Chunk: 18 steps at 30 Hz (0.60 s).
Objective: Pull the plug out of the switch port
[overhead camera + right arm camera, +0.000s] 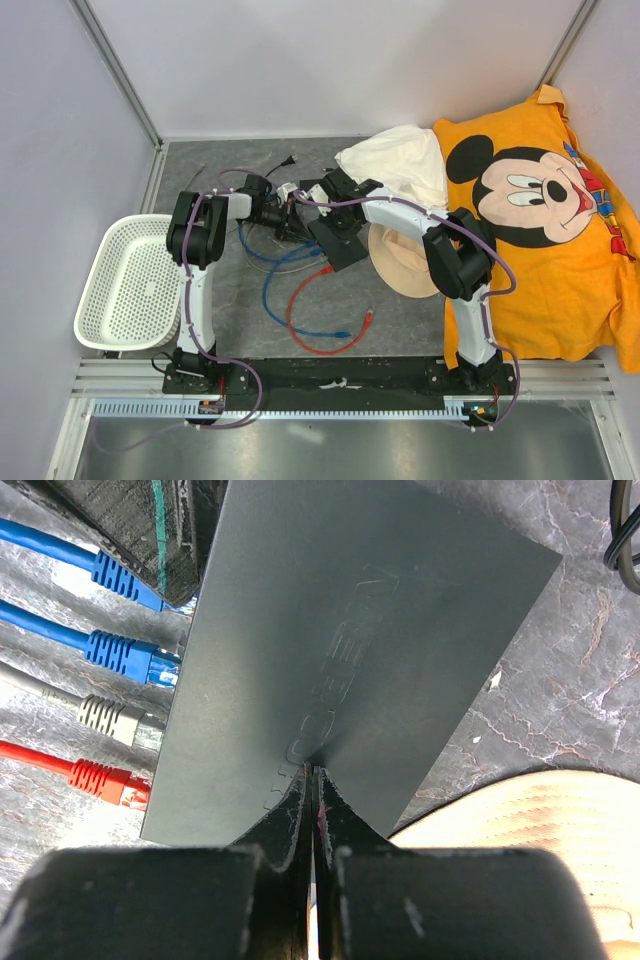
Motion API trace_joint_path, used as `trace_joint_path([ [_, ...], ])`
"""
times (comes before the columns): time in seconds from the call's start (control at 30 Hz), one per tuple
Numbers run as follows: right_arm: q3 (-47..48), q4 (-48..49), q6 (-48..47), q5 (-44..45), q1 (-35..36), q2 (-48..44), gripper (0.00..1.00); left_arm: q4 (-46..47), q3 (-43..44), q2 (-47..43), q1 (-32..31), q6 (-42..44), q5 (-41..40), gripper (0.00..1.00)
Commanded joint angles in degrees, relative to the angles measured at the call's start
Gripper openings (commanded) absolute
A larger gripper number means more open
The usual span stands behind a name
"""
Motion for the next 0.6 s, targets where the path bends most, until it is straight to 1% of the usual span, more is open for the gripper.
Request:
trace_joint_path([
  [0.0,-0.9,0.7,1.1,-0.8,0.9,4.2,0.0,-3.6,1.6,1.4,-1.8,2.8,-0.6,0.02],
  [0.33,-1.0,0.8,1.1,-0.1,0.9,5.3,0.0,-6.4,0.0,0.9,0.2,7.7,-2.1,0.02],
  [0.5,-1.2,0.8,1.1,0.7,0.9,5.5,0.0,-7.4,-0.7,0.2,1.0,10.1,-1.3,0.02],
  [0.57,-1.4,0.8,1.1,0.9,0.9,5.6,0.0,-9.7,-0.7,0.3,2.0,12.6,-0.6,0.02],
])
